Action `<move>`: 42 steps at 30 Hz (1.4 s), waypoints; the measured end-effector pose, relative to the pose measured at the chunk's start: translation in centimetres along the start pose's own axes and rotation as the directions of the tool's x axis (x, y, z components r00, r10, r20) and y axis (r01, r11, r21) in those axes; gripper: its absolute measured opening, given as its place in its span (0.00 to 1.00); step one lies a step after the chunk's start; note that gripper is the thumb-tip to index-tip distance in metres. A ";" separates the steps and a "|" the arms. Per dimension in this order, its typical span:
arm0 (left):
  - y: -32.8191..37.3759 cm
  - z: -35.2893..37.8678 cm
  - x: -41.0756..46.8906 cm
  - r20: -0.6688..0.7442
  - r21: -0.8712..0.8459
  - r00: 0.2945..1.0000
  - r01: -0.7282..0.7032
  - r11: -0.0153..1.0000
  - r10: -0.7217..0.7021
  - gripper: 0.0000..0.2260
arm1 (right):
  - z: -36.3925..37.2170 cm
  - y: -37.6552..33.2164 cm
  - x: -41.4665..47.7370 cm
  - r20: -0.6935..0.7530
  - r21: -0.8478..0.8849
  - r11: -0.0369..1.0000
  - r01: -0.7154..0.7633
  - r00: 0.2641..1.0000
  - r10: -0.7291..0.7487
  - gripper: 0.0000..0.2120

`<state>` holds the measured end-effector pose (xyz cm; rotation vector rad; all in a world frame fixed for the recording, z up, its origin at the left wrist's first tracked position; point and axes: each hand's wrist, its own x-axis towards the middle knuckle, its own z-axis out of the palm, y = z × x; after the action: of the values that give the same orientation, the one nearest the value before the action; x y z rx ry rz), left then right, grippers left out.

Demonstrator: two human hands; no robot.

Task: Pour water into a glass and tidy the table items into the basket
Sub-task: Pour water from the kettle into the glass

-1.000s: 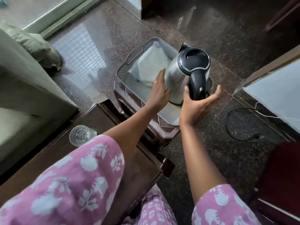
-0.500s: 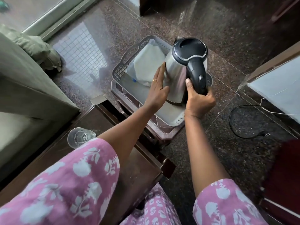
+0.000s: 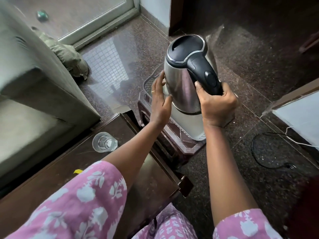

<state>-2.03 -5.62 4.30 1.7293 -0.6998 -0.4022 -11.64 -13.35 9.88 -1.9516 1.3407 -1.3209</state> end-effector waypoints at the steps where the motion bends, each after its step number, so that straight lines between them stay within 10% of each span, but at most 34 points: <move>1: -0.1 -1.2 -0.4 -0.033 -0.008 0.999 -0.001 1.000 0.000 0.30 | -0.1 -1.0 -0.5 0.025 0.029 0.999 0.041 0.999 -0.042 0.16; 12: -5.8 -13.3 -8.4 -0.277 0.020 0.957 0.093 0.996 -0.084 0.23 | 0.6 -7.3 -8.3 0.408 0.145 0.983 0.110 0.899 -0.161 0.18; 18: -11.6 -18.4 -12.9 -0.442 0.207 0.842 0.432 0.878 -0.310 0.22 | 2.2 -7.4 -12.6 0.578 0.126 0.975 0.182 0.785 -0.221 0.18; 29: -19.0 -20.3 -13.8 -0.379 0.394 0.769 0.637 0.662 -0.514 0.45 | 4.9 -6.2 -15.0 0.769 0.018 0.948 0.317 0.602 -0.216 0.23; 42: -20.7 -20.0 -12.8 -0.339 0.326 0.799 0.595 0.734 -0.497 0.43 | 7.3 -6.7 -14.9 0.859 -0.006 0.880 0.475 0.452 -0.238 0.17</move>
<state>5.28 20.79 -11.22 2.3578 -0.0722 -0.4652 -3.30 1.62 4.74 -2.6203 0.5941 -0.1383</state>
